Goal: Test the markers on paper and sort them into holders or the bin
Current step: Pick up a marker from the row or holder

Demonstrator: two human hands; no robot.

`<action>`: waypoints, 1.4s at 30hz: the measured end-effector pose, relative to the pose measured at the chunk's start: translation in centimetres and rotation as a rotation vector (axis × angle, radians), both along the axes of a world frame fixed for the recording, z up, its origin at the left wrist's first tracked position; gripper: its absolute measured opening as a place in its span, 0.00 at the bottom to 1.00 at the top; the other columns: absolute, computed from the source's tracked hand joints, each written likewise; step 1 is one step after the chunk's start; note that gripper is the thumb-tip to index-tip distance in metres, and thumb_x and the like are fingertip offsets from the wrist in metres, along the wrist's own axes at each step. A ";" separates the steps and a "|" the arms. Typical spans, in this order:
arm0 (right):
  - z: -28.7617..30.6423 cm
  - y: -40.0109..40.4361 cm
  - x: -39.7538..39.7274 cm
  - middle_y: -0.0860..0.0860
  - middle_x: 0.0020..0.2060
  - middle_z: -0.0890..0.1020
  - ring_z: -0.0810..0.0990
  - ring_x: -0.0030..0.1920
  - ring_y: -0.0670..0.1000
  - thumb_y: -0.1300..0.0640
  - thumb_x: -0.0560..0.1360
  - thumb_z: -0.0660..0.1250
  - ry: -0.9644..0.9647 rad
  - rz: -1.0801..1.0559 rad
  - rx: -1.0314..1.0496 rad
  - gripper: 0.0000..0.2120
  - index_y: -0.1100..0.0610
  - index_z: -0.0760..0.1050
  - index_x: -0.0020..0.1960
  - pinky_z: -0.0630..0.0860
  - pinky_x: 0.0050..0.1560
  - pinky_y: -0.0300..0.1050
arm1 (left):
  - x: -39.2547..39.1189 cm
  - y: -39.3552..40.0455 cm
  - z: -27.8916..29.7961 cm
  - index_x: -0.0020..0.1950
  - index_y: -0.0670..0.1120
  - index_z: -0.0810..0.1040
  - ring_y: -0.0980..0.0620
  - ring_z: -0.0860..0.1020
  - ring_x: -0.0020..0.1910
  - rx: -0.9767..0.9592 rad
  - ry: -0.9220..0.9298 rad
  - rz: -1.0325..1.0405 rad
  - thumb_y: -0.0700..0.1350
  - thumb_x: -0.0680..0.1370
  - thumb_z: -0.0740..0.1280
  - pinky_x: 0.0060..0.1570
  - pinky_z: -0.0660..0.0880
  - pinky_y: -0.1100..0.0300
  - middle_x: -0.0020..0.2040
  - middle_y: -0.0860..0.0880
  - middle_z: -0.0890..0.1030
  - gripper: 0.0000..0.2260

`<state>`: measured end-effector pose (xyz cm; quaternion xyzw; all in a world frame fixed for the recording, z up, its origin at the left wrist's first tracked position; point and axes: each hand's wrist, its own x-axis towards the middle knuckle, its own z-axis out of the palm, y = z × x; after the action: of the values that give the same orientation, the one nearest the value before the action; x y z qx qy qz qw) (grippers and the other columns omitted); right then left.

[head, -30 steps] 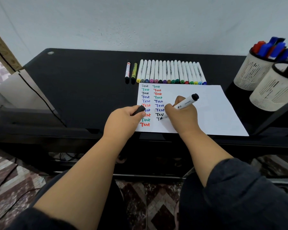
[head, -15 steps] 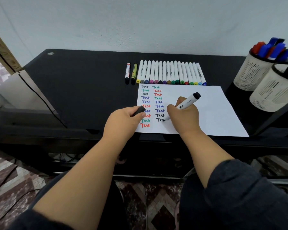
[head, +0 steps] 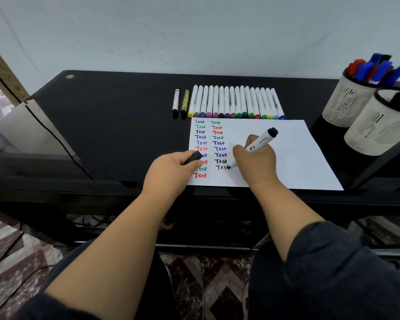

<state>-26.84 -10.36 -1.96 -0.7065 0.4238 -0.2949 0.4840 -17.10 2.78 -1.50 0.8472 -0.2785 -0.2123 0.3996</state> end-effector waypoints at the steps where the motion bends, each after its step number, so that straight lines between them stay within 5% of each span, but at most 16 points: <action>1: 0.0 0.0 -0.1 0.49 0.28 0.58 0.57 0.28 0.47 0.65 0.72 0.60 -0.004 -0.001 0.008 0.17 0.54 0.54 0.33 0.55 0.30 0.40 | -0.1 0.0 0.1 0.65 0.56 0.75 0.61 0.76 0.40 0.000 0.004 -0.007 0.53 0.77 0.65 0.33 0.71 0.66 0.41 0.61 0.76 0.16; 10: 1.1 -0.2 -0.1 0.47 0.19 0.65 0.61 0.23 0.47 0.64 0.73 0.65 -0.341 0.003 0.280 0.18 0.54 0.59 0.30 0.60 0.25 0.37 | -0.2 0.0 0.2 0.65 0.58 0.74 0.55 0.78 0.49 -0.039 -0.033 -0.046 0.53 0.76 0.67 0.42 0.74 0.62 0.53 0.55 0.80 0.17; 22: 1.6 1.5 0.1 0.47 0.18 0.67 0.63 0.20 0.46 0.62 0.75 0.66 -0.345 0.169 0.339 0.20 0.55 0.60 0.30 0.59 0.23 0.35 | -1.3 0.1 0.4 0.55 0.66 0.76 0.76 0.71 0.43 -0.168 -0.065 -0.202 0.49 0.75 0.69 0.38 0.65 0.81 0.42 0.69 0.76 0.13; 26: 2.3 1.5 -0.3 0.52 0.19 0.70 0.64 0.19 0.45 0.58 0.78 0.62 -0.372 0.206 0.419 0.15 0.57 0.68 0.32 0.58 0.24 0.36 | -1.2 0.0 0.2 0.60 0.58 0.78 0.70 0.74 0.44 -0.192 -0.081 -0.146 0.48 0.75 0.70 0.41 0.68 0.76 0.43 0.65 0.77 0.14; 30: 2.5 1.5 -0.3 0.53 0.19 0.71 0.63 0.18 0.46 0.60 0.77 0.62 -0.350 0.193 0.415 0.16 0.56 0.65 0.32 0.58 0.22 0.36 | -1.0 0.0 0.3 0.61 0.57 0.78 0.60 0.78 0.51 -0.206 -0.052 -0.090 0.50 0.74 0.71 0.49 0.73 0.63 0.48 0.62 0.79 0.16; 35: 2.5 1.3 0.1 0.53 0.21 0.70 0.63 0.19 0.47 0.64 0.76 0.61 -0.371 0.158 0.446 0.18 0.55 0.60 0.30 0.57 0.22 0.35 | -1.6 0.2 0.8 0.54 0.60 0.81 0.61 0.78 0.44 -0.250 0.025 -0.111 0.48 0.73 0.71 0.41 0.73 0.71 0.44 0.60 0.80 0.12; 39: 2.3 1.3 0.3 0.50 0.20 0.69 0.61 0.19 0.47 0.66 0.75 0.58 -0.405 0.126 0.503 0.18 0.54 0.59 0.29 0.54 0.24 0.34 | -2.0 0.1 1.1 0.41 0.70 0.76 0.54 0.79 0.46 -0.258 0.037 -0.101 0.48 0.72 0.72 0.48 0.75 0.59 0.44 0.53 0.82 0.14; 42: 2.1 1.4 0.4 0.48 0.19 0.68 0.60 0.19 0.46 0.66 0.75 0.57 -0.403 0.113 0.539 0.18 0.54 0.58 0.30 0.55 0.24 0.34 | -2.1 0.0 1.1 0.41 0.70 0.75 0.59 0.77 0.45 -0.254 0.010 -0.115 0.48 0.73 0.71 0.44 0.73 0.66 0.43 0.57 0.81 0.14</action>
<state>-26.39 -8.91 0.09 -0.5029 0.3426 -0.2788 0.7429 -19.18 2.74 -0.39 0.7715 -0.3492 -0.2020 0.4920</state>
